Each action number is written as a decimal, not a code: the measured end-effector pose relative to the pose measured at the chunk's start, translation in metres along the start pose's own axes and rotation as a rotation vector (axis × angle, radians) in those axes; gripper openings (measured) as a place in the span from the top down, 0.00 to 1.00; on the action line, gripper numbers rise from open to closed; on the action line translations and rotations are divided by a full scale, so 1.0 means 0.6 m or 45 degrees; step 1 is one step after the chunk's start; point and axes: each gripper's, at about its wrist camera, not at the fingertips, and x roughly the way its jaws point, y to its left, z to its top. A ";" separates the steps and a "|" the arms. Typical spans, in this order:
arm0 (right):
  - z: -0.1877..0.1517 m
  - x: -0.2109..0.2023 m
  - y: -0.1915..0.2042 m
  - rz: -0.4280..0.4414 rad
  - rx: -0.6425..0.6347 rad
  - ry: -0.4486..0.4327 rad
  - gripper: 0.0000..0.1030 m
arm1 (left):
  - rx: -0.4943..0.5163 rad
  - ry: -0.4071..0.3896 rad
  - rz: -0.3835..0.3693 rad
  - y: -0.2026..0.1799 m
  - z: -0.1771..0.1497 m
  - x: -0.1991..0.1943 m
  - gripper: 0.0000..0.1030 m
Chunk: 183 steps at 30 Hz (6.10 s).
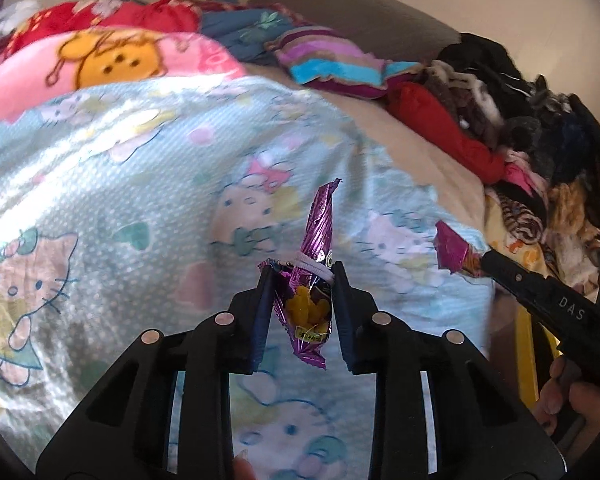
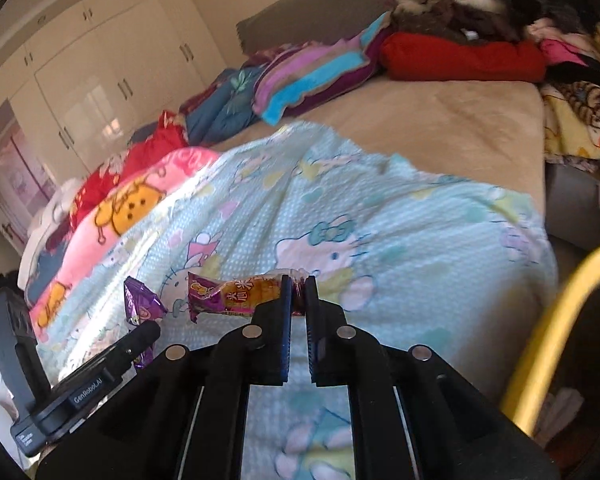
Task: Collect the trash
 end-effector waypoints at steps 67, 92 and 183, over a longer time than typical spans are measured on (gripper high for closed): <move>-0.073 -0.415 -0.270 -0.538 0.180 -0.389 0.94 | 0.594 0.025 -0.491 -0.390 -0.118 -0.135 0.79; -0.109 -0.371 -0.339 -0.587 0.295 -0.259 0.94 | 0.684 0.237 -0.564 -0.455 -0.190 -0.051 0.79; -0.227 -0.448 -0.021 -0.464 -0.187 -0.739 0.06 | 0.494 -0.398 -0.152 -0.214 -0.135 -0.270 0.11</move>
